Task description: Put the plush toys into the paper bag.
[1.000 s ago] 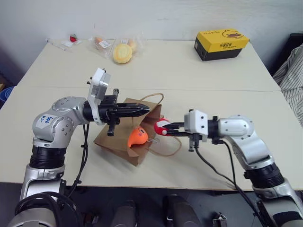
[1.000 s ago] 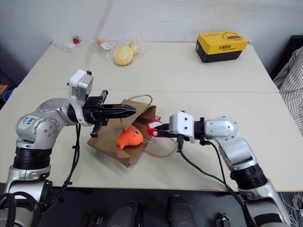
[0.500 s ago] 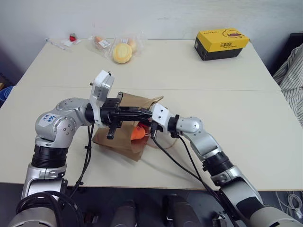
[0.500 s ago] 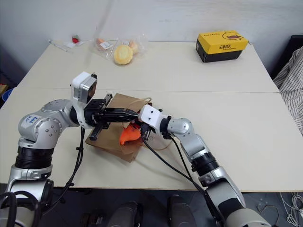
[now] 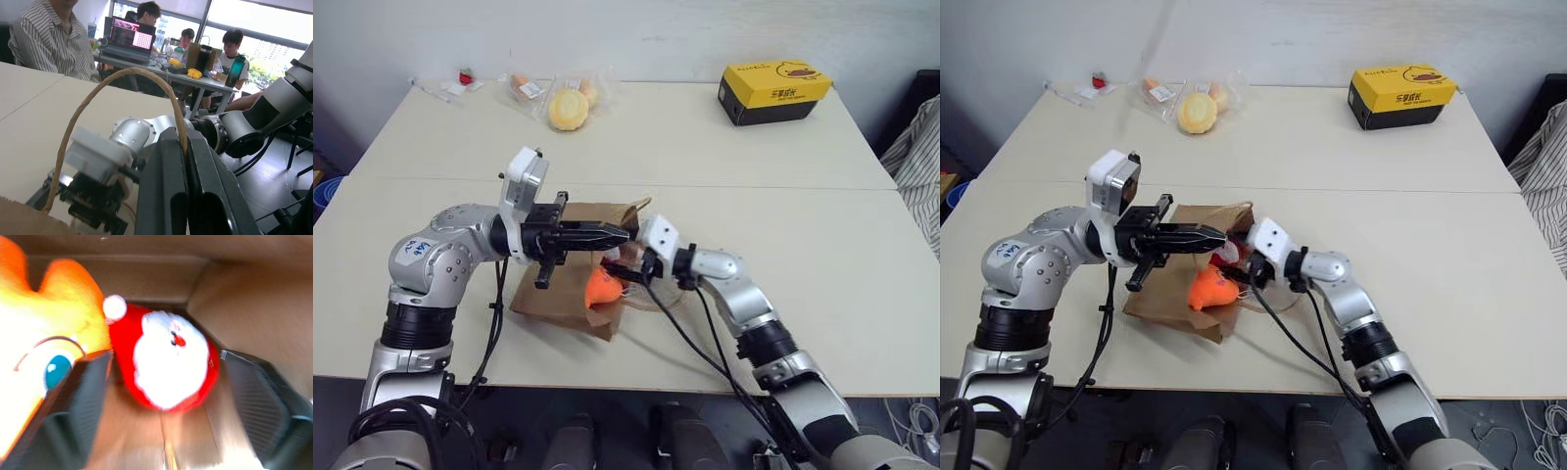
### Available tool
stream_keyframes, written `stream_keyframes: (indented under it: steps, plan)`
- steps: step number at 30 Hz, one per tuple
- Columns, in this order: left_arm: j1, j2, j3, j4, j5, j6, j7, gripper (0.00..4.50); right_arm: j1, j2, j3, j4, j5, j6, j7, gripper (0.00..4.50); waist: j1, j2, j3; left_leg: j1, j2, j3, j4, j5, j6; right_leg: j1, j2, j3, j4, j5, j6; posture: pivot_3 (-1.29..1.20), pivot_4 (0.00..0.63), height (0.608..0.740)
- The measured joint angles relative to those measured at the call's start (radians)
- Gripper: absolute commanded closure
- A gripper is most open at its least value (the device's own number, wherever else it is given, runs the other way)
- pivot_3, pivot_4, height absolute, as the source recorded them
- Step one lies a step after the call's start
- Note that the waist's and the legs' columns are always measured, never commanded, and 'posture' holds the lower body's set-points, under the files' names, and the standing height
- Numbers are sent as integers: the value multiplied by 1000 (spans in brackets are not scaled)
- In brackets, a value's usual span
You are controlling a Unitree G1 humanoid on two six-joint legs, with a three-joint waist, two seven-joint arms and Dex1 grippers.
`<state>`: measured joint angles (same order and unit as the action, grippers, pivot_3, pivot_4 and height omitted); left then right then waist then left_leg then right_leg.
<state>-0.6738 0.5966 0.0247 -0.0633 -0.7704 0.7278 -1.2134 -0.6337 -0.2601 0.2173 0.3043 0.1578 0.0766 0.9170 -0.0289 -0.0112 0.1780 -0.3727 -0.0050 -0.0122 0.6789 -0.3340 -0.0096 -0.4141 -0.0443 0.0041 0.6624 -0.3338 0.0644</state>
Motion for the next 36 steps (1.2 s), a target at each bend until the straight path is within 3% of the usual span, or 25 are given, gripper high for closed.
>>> stream_keyframes:
  steps: [4, 10, 15, 19, 24, 29, 36]
  plan:
    - [25, 1, 3, -1, 2, -8, 11, 4500, 62, -103, -111, -121, 189, 168, 127, 62, 1, 0, 0, 0, 0, -1, 0, 0, 0, 1, 0, -1, -1, 0, 0, 0, 150, 740]
    - [25, 2, 5, -4, 2, -10, 23, 4500, 121, -239, -235, -234, 379, 453, 146, 62, 2, 0, 0, 0, 0, -1, -1, 0, 1, 0, 0, -1, -2, 0, 0, 0, 150, 740]
    - [30, 9, 10, -6, 2, -10, 27, 4500, 173, -436, -273, -327, 496, 905, 74, 62, 5, 0, 0, 0, 0, -1, -1, -1, 1, 1, -1, -1, -4, 0, 0, 0, 150, 740]
    - [30, 9, 10, -9, 1, -9, 34, 4500, 174, -485, -314, -363, 578, 1263, -24, 62, 1, 0, 0, 0, 0, -1, -1, -1, 1, 0, -1, 0, -4, 0, 0, 0, 150, 740]
    - [31, 8, 11, -14, 0, -9, 42, 4500, 142, -375, -399, -402, 617, 1481, -163, 62, 0, -1, 0, 1, 0, -1, -2, -1, 1, 1, -1, 0, -4, 0, 0, 0, 150, 740]
    - [33, 5, 10, -20, -1, -9, 43, 4500, 96, -156, -484, -363, 639, 1515, -325, 62, -5, -2, -1, 3, 0, 0, -5, 0, 0, 1, 0, 1, -3, 0, 0, 0, 150, 740]
    - [33, 3, 9, -25, -3, -9, 42, 4500, 35, -35, -510, -298, 657, 1515, -452, 62, -11, -3, -2, 4, 1, 0, -6, 0, 0, 1, 0, 1, -3, 0, 0, 0, 150, 740]
